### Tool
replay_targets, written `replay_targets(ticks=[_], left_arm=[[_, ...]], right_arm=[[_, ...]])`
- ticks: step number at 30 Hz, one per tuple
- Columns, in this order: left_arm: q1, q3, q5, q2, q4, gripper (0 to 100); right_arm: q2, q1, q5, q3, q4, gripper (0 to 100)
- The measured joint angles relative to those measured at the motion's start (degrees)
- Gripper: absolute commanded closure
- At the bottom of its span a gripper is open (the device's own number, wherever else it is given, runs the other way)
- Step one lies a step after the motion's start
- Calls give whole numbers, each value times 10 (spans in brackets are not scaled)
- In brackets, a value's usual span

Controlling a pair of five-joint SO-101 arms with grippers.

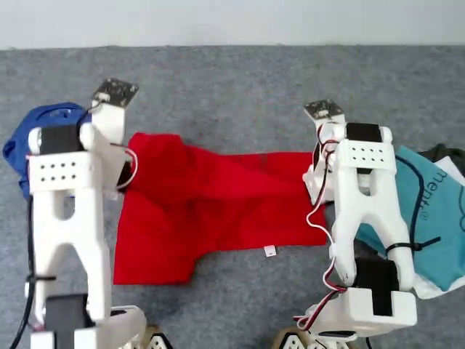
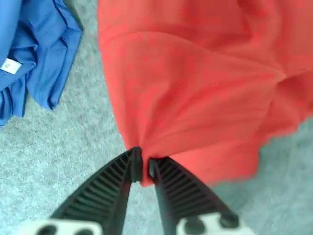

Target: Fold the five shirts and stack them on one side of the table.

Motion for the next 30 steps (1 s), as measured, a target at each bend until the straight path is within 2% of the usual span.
replay_targets(ticks=[10,17,24,30], left_arm=[[0,193,-132,-149,0,987],[0,298,-218,-207,-2,987],[0,382,-276,-235,-4,987],[0,390,-294,-241,-4,987]], right_arm=[[0,0,0,33,0,988],[0,0,0,33,0,988],[-10,0,21,47,1,988],[-79,-5,23,110,-19,988]])
